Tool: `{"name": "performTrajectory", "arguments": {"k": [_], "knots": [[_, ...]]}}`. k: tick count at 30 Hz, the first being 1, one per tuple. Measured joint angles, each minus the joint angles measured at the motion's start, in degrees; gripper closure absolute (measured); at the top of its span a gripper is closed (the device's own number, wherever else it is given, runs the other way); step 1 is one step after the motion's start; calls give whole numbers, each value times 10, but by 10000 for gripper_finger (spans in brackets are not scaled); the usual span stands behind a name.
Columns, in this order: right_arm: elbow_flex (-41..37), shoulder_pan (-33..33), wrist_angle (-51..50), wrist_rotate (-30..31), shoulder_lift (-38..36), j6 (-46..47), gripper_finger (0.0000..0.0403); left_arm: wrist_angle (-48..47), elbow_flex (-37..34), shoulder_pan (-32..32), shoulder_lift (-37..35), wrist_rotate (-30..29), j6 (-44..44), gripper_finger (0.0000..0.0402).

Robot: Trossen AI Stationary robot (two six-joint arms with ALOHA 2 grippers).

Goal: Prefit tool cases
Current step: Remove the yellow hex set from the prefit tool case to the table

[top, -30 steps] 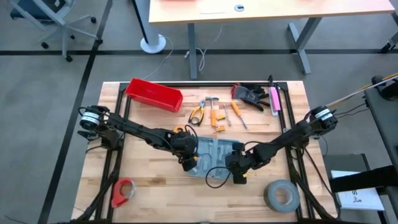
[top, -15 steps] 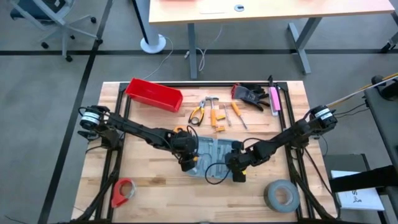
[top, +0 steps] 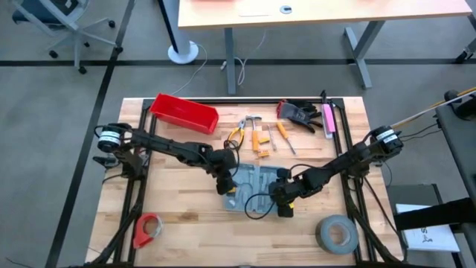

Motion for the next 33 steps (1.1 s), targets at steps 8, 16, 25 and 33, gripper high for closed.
{"name": "performTrajectory", "arguments": {"k": [8,16,25,33], "knots": [[0,0,1,0,0,0,219,-2,10,8,38,84,0,242],[-1,0,5,0,0,0,220,-33,45,8,60,78,24,252],[-1,0,14,1,1,-1,219,-83,63,8,60,19,54,251],[-1,-5,13,-1,1,-7,219,-129,110,2,122,72,86,255]]}}
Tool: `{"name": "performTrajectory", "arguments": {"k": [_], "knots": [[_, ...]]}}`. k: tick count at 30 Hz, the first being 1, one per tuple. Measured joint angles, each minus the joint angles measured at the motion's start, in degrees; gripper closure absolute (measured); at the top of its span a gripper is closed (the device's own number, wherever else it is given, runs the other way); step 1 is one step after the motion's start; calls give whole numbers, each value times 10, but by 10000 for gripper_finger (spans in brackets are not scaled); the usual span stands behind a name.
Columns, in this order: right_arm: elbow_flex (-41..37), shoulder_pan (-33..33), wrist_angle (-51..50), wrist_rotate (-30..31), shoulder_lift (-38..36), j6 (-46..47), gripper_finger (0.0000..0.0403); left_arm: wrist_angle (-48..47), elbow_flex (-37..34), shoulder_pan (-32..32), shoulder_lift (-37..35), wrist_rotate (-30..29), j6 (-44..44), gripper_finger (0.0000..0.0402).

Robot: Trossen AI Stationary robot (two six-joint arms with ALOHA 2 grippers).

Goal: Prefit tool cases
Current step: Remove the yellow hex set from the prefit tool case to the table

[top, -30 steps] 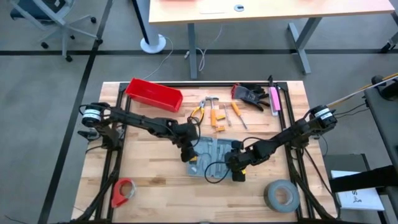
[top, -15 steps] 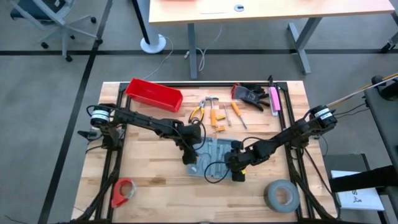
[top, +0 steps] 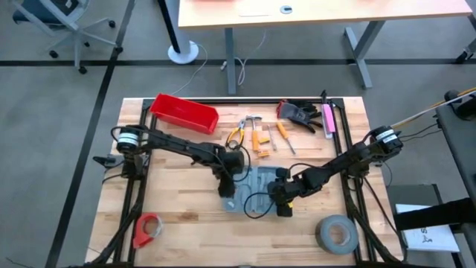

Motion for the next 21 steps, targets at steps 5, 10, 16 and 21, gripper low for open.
{"name": "performTrajectory", "arguments": {"k": [5,10,16,21], "knots": [[0,-6,-1,-7,0,4,219,-62,47,-8,24,39,28,253],[0,-7,-2,-3,0,13,219,-75,48,-7,25,78,28,245],[0,-10,-2,-3,0,18,219,-48,23,-9,23,124,2,240],[0,-14,-2,-3,0,22,219,-32,10,-9,22,134,-10,244]]}}
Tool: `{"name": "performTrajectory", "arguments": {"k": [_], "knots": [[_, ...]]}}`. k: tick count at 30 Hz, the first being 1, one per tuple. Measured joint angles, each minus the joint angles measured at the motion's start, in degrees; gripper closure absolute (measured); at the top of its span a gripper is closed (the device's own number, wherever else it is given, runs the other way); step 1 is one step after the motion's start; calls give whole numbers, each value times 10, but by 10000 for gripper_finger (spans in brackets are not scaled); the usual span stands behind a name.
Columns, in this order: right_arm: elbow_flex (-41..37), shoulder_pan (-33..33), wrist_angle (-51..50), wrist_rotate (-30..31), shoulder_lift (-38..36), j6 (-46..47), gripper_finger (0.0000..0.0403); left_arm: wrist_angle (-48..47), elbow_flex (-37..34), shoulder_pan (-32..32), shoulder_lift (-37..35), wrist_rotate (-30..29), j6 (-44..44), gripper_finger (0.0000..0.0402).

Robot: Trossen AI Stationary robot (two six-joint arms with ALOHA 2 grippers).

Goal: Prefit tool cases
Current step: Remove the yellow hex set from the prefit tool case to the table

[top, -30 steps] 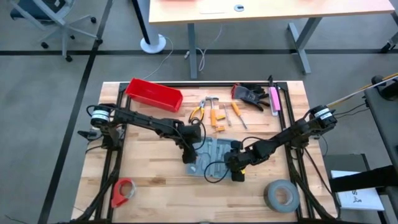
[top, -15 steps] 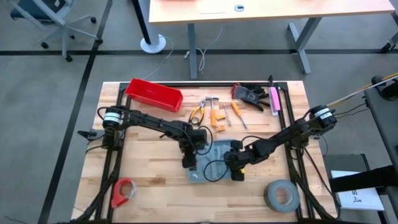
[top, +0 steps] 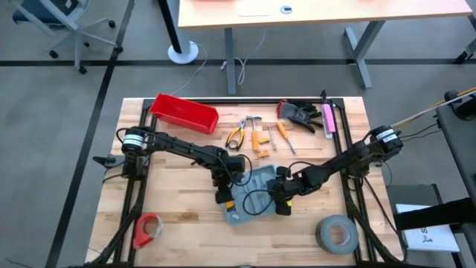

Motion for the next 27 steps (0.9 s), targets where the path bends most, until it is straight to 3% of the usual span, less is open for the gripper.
{"name": "performTrajectory", "arguments": {"k": [16,27], "knots": [[4,9,-6,-32,-1,25,219,36,0,3,-3,-81,80,277],[23,12,1,-24,1,33,219,33,-1,39,-40,-99,98,276]]}}
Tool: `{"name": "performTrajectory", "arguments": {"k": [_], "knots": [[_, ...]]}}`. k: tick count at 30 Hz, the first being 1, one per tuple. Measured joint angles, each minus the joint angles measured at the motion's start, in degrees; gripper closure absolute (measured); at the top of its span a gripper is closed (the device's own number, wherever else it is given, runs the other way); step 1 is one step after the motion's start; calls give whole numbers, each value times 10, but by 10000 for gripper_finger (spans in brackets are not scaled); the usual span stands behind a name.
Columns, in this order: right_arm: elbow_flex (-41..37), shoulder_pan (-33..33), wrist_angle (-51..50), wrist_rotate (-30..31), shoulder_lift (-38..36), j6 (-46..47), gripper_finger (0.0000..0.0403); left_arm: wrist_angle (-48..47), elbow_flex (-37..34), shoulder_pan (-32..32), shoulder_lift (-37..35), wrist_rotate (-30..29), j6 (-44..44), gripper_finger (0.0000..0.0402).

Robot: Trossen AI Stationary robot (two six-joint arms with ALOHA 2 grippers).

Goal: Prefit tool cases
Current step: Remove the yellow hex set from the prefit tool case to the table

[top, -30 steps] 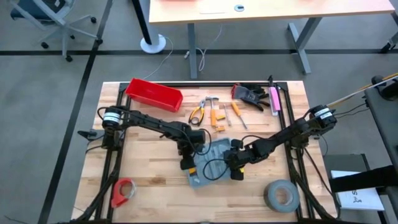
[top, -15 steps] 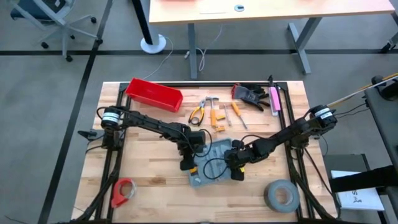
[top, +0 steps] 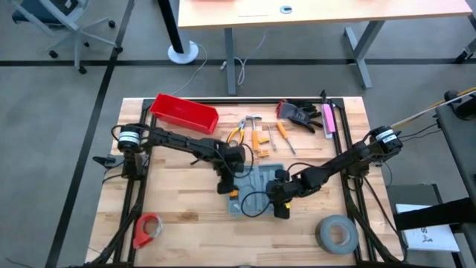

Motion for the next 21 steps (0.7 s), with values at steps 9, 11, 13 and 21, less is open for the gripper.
{"name": "performTrajectory", "arguments": {"k": [9,11,13,21], "knots": [[0,-11,-5,27,0,5,219,-45,20,-21,-31,9,-39,271],[0,-17,-8,29,0,8,219,-46,21,-38,-31,9,-44,272],[0,-24,-8,29,0,14,219,-47,26,-55,-26,-4,-45,272],[0,-45,-12,29,0,28,220,-38,34,-115,-26,-105,-65,248]]}}
